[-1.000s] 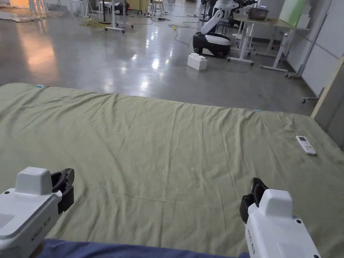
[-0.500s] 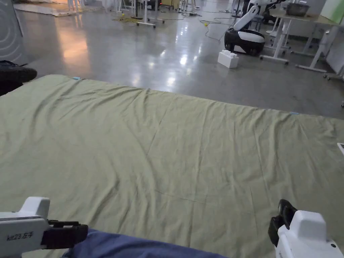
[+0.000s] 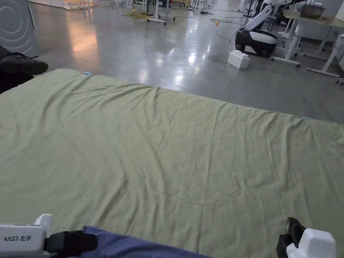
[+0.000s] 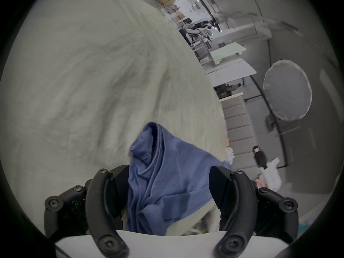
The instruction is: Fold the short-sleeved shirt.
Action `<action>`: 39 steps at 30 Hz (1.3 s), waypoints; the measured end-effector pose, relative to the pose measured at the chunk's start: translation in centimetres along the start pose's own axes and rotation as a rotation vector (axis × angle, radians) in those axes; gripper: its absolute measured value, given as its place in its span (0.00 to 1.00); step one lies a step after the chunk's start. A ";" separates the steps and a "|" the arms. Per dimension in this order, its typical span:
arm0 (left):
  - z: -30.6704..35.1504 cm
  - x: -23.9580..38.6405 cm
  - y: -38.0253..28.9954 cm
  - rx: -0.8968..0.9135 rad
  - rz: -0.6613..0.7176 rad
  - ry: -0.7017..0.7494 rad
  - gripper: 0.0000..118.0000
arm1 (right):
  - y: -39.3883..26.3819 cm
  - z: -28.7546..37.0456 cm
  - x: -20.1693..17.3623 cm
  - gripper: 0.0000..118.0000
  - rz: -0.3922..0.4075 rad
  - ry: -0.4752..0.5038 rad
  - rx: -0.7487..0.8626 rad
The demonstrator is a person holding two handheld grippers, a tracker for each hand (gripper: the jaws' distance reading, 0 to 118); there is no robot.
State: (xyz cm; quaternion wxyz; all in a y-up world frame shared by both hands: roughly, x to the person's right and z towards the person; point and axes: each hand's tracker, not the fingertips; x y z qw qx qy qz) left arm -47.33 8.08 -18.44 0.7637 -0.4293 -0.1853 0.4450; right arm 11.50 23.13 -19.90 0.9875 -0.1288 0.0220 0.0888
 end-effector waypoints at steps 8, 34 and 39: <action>-2.7 -1.0 -0.6 -0.087 -0.032 -0.004 0.36 | -0.6 0.0 -0.6 0.01 0.011 0.003 -0.024; 7.8 11.3 0.0 0.015 -0.265 0.461 0.09 | 2.1 0.6 -0.9 0.01 0.060 0.041 0.049; 7.4 15.5 -2.4 0.021 -0.280 0.507 0.09 | 2.1 0.5 -0.8 0.01 0.041 0.052 0.056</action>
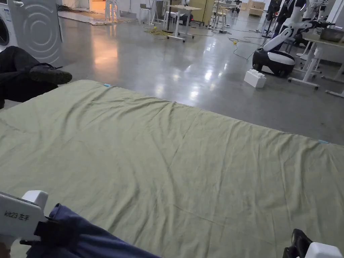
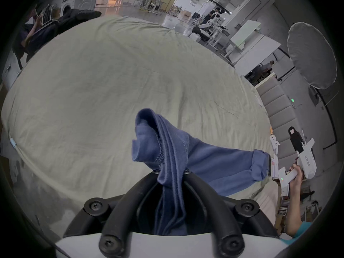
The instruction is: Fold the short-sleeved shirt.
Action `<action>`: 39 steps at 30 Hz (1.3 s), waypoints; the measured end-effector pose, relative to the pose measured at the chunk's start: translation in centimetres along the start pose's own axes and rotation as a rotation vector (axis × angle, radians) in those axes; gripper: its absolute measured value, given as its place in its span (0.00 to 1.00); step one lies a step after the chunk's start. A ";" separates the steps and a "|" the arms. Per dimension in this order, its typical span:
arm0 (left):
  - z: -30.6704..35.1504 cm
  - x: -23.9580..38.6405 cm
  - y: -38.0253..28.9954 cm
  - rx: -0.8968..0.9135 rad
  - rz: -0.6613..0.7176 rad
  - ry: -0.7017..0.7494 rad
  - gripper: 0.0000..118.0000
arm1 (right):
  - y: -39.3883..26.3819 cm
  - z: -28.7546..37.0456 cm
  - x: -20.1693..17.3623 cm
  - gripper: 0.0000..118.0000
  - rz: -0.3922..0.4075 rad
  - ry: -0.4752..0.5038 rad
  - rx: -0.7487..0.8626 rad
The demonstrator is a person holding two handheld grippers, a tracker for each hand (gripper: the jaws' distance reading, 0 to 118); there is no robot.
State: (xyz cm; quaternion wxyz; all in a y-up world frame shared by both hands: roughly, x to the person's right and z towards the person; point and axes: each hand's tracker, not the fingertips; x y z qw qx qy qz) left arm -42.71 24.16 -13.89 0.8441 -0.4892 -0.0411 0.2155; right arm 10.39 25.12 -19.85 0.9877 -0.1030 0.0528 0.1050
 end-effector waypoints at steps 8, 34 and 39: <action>-1.2 6.6 -1.3 0.013 0.059 -0.271 0.09 | -1.2 -0.2 1.0 0.01 -0.058 -0.001 -0.029; -18.5 20.9 -6.3 -0.196 0.001 -0.110 0.25 | -4.6 1.8 5.3 0.01 -0.140 -0.095 -0.107; -16.3 20.5 -5.5 -0.201 -0.023 -0.181 0.54 | -4.5 2.0 5.2 0.01 -0.131 -0.092 -0.109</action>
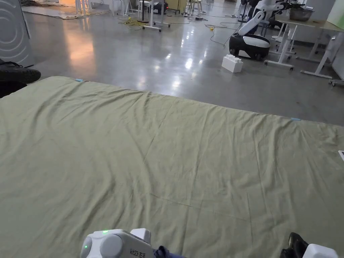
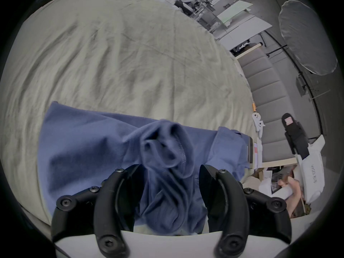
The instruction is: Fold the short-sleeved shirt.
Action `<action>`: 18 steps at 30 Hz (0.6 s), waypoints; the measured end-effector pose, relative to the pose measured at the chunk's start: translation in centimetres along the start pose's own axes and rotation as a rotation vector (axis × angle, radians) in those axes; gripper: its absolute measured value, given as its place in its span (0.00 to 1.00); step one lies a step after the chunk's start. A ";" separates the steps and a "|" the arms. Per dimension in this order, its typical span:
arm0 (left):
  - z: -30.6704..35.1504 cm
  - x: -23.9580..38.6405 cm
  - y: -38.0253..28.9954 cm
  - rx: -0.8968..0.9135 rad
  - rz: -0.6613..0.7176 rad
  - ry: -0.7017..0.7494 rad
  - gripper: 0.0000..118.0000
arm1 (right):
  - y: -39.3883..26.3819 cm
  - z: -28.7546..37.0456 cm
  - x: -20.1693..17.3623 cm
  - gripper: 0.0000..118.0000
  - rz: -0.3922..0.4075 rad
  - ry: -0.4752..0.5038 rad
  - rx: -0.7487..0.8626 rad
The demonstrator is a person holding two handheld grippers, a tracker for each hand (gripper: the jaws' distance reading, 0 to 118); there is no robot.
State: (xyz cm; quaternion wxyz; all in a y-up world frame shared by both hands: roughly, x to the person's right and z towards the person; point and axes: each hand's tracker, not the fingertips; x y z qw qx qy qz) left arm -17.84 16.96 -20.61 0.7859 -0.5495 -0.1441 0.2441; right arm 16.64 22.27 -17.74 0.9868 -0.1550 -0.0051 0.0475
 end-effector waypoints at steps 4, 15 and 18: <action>3.5 -0.5 0.2 0.066 -0.003 -0.086 0.54 | 0.1 0.1 0.1 0.01 -0.001 0.001 0.002; 2.7 -1.8 -1.1 0.104 -0.066 0.082 0.17 | -0.5 0.0 -0.1 0.01 -0.009 0.012 -0.015; 0.7 -0.3 -1.9 0.040 -0.112 0.040 0.17 | -0.6 0.0 -0.1 0.01 -0.010 0.012 -0.022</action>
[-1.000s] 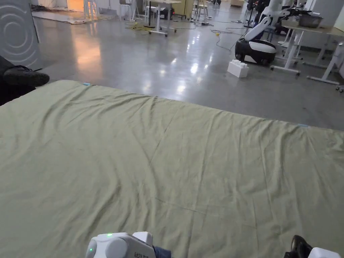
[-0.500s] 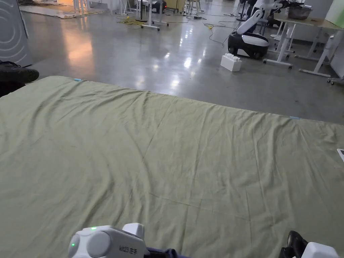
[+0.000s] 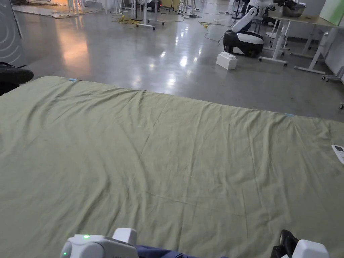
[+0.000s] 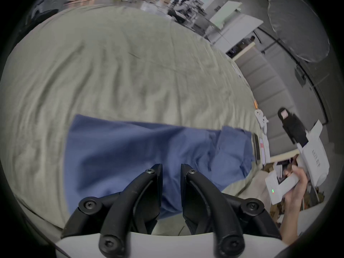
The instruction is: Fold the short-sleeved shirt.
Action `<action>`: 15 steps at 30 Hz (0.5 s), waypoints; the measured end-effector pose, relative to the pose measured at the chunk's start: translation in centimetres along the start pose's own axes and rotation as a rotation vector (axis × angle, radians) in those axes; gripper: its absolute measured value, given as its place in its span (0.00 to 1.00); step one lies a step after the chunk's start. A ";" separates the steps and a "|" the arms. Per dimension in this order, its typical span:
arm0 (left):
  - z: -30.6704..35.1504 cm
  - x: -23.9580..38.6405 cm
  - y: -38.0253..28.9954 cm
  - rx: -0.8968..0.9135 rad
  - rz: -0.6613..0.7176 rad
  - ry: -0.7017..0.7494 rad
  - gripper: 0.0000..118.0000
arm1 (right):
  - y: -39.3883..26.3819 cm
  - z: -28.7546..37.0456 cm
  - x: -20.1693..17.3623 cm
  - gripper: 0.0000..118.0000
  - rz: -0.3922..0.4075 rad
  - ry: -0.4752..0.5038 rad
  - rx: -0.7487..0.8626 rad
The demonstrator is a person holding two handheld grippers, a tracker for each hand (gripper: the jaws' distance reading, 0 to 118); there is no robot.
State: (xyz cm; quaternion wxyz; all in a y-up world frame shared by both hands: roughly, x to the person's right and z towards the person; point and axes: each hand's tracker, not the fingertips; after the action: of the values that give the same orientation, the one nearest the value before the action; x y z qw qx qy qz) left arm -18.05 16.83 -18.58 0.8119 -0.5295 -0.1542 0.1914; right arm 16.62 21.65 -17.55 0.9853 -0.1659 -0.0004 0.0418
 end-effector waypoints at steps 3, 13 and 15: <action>-2.0 1.8 -0.8 -0.047 -0.063 -0.006 0.16 | -0.1 0.2 0.0 0.01 0.002 -0.002 -0.003; -5.4 4.9 -2.0 -0.038 -0.109 0.041 0.15 | -0.7 0.2 0.8 0.01 -0.004 -0.012 -0.011; -5.4 5.1 -2.1 -0.032 -0.095 0.038 0.15 | -0.7 0.2 0.8 0.01 -0.004 -0.012 -0.012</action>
State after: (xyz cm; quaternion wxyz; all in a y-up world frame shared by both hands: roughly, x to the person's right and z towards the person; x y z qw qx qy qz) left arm -10.81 14.16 -18.52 0.8143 -0.5381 -0.1666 0.1402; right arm 17.45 21.08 -17.16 0.9843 -0.1715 -0.0070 0.0409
